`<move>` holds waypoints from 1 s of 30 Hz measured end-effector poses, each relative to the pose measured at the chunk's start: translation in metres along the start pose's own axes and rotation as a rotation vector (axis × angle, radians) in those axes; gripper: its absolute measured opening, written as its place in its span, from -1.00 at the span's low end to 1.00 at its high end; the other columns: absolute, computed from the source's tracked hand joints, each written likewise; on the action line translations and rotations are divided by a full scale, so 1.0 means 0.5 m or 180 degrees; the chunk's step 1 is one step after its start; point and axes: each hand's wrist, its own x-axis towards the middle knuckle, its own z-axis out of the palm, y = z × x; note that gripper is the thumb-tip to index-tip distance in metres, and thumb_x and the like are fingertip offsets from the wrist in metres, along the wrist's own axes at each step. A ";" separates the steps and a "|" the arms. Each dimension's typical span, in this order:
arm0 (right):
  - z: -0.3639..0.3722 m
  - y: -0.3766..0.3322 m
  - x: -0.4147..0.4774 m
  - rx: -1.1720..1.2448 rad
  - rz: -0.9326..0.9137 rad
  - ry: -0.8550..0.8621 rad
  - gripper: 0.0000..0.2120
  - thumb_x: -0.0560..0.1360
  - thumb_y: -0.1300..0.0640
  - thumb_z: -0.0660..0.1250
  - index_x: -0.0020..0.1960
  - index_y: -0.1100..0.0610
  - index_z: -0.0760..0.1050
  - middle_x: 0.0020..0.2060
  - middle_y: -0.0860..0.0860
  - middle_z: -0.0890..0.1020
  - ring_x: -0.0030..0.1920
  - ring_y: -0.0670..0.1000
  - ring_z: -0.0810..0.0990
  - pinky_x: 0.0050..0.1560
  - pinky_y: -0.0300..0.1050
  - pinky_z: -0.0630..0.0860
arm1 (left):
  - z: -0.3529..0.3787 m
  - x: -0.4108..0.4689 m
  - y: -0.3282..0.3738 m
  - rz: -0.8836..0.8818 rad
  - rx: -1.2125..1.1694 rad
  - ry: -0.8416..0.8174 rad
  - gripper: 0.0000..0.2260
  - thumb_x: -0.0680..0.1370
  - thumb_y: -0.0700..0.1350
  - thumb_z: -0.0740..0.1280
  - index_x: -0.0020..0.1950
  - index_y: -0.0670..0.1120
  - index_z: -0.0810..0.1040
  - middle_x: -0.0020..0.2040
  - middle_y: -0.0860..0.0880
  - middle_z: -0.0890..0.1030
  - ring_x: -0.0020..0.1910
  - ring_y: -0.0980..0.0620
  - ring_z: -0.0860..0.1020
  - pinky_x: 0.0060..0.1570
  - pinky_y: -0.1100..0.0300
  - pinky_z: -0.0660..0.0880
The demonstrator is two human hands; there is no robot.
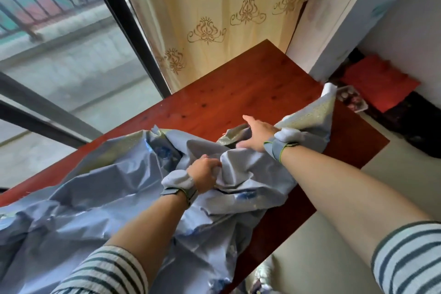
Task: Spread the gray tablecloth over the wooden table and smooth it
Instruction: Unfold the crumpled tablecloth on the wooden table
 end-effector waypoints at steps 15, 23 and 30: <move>-0.270 0.029 0.037 0.1224 0.0909 0.2703 -0.74 0.54 0.12 0.18 0.20 0.15 0.44 0.12 0.24 0.61 0.13 0.31 0.53 0.01 0.07 0.42 | -0.113 0.056 -0.068 -0.0846 -0.0240 0.0828 -0.89 0.35 0.09 0.10 -0.20 0.09 0.32 -0.27 -0.04 0.55 -0.24 -0.15 0.53 -0.20 0.04 0.48; -0.295 0.070 0.005 0.0889 0.0964 0.2915 -0.74 0.53 0.12 0.17 0.20 0.14 0.38 0.06 0.31 0.59 0.05 0.36 0.54 -0.09 0.11 0.39 | -0.183 0.075 0.049 -0.0935 -0.1085 0.1879 -0.88 0.50 -0.16 0.17 -0.12 -0.02 0.22 -0.15 -0.23 0.52 -0.29 -0.13 0.40 -0.22 0.06 0.27; -0.161 0.154 -0.037 0.0069 0.1757 -0.0249 -0.50 0.49 0.04 0.41 0.28 0.34 0.44 0.21 0.25 0.56 0.19 0.21 0.55 0.04 -0.04 0.45 | -0.085 0.040 0.037 -0.0826 -0.0256 -0.0277 -0.63 0.59 0.01 0.19 0.37 -0.07 0.39 0.34 -0.16 0.51 0.28 -0.18 0.49 0.24 0.05 0.38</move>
